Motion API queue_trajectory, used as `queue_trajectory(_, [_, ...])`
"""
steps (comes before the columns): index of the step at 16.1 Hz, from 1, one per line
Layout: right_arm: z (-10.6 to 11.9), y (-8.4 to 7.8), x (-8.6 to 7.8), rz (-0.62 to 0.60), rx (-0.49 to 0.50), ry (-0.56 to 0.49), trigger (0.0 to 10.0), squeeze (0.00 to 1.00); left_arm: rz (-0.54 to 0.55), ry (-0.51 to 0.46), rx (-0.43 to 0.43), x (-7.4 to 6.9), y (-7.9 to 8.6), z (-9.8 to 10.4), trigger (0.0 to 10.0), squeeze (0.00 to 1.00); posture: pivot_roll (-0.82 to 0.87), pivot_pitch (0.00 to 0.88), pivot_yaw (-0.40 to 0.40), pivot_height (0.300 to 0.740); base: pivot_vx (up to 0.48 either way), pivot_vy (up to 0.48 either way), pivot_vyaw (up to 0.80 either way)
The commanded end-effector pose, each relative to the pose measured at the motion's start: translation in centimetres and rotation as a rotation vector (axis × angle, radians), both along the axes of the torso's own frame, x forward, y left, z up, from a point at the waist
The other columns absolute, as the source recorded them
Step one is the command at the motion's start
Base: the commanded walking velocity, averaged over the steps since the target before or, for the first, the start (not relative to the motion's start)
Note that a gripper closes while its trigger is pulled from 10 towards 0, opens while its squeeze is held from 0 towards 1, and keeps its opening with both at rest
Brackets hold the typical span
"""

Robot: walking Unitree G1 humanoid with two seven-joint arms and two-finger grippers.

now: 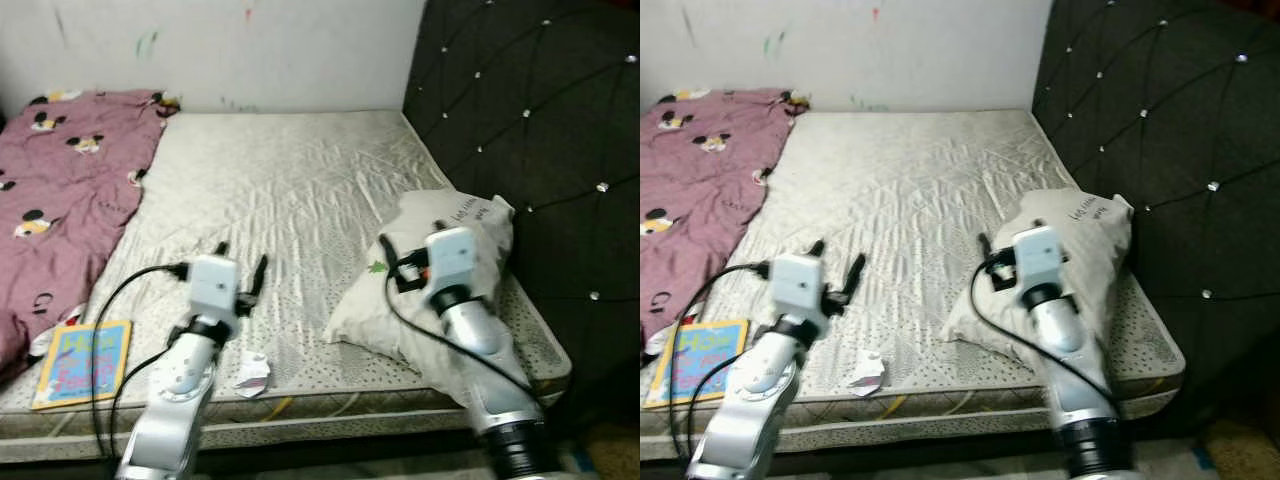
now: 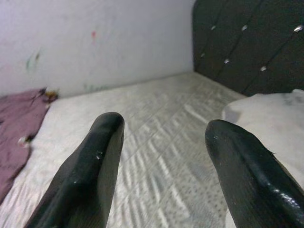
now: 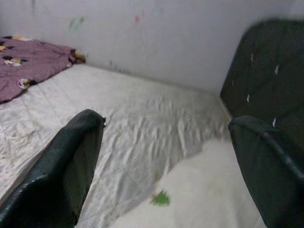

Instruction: Clean up the room

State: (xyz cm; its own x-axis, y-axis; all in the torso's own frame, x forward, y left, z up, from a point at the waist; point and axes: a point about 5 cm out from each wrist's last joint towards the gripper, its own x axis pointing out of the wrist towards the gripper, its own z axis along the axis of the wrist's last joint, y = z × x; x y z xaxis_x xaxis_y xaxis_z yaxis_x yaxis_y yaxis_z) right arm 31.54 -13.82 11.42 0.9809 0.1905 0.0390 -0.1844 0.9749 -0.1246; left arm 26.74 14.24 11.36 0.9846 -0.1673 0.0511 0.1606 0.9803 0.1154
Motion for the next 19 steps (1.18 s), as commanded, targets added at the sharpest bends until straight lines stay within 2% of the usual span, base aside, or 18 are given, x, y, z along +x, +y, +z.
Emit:
queue_trajectory(1, [-0.9,-0.1,-0.7,-0.064,0.05,0.037,10.0,0.0,0.019,0.036,-0.006,-1.2,0.9,-0.7,10.0,0.0,-0.02,0.0,-0.014,0.74,0.0,0.0,0.0])
queue_trajectory(2, [-1.3,0.3,-1.5,-0.068,0.078,0.057,10.0,0.0,-0.001,0.04,0.007,-1.6,1.0,-0.9,10.0,0.0,-0.03,0.0,-0.022,0.74,0.0,0.0,0.0])
queue_trajectory(4, [-1.0,0.3,-2.4,-0.059,0.067,0.039,10.0,0.0,0.005,0.068,-0.01,-1.8,1.5,-1.5,10.0,0.0,-0.03,0.0,-0.034,0.74,0.0,0.0,0.0])
queue_trajectory(6, [-0.9,-0.9,-2.6,-0.083,0.065,0.061,10.0,0.0,0.02,0.071,-0.027,-1.6,1.5,-1.6,10.0,0.0,-0.04,0.0,-0.035,0.74,0.0,0.0,0.0])
queue_trajectory(8, [-2.2,-2.7,-3.6,-0.115,0.058,0.12,10.0,0.0,0.026,0.059,-0.039,-2.1,1.5,-1.4,10.0,0.0,-0.03,0.0,-0.033,0.74,0.0,0.0,0.0])
queue_trajectory(10, [-2.3,-3.7,-4.6,-0.144,0.064,0.141,10.0,0.0,0.091,0.084,-0.075,-2.8,2.6,-2.1,10.0,0.0,-0.04,0.0,-0.035,0.74,0.0,0.0,0.0])
queue_trajectory(11, [-2.1,-3.7,-5.0,-0.151,0.089,0.15,10.0,0.0,0.14,0.098,-0.117,-2.9,3.2,-2.3,10.0,0.0,-0.04,0.006,-0.041,0.74,0.0,0.0,0.0])
queue_trajectory(13, [-2.6,-3.2,-5.3,-0.132,0.076,0.173,10.0,0.0,0.16,0.106,-0.13,-2.6,3.1,-2.7,10.0,0.0,-0.04,0.009,-0.064,0.74,0.0,0.0,-0.2])
queue_trajectory(16, [-2.6,-2.8,-5.2,-0.099,0.057,0.177,10.0,0.0,0.081,0.1,-0.134,-2.0,2.2,-2.6,10.0,0.0,-0.04,0.008,-0.07,0.74,0.0,0.0,-0.8])
queue_trajectory(19, [-2.6,-2.7,-5.0,-0.1,0.064,0.182,10.0,0.0,0.085,0.101,-0.154,-1.6,2.4,-2.4,10.0,0.0,-0.04,0.01,-0.058,0.74,0.0,0.096,-0.16])
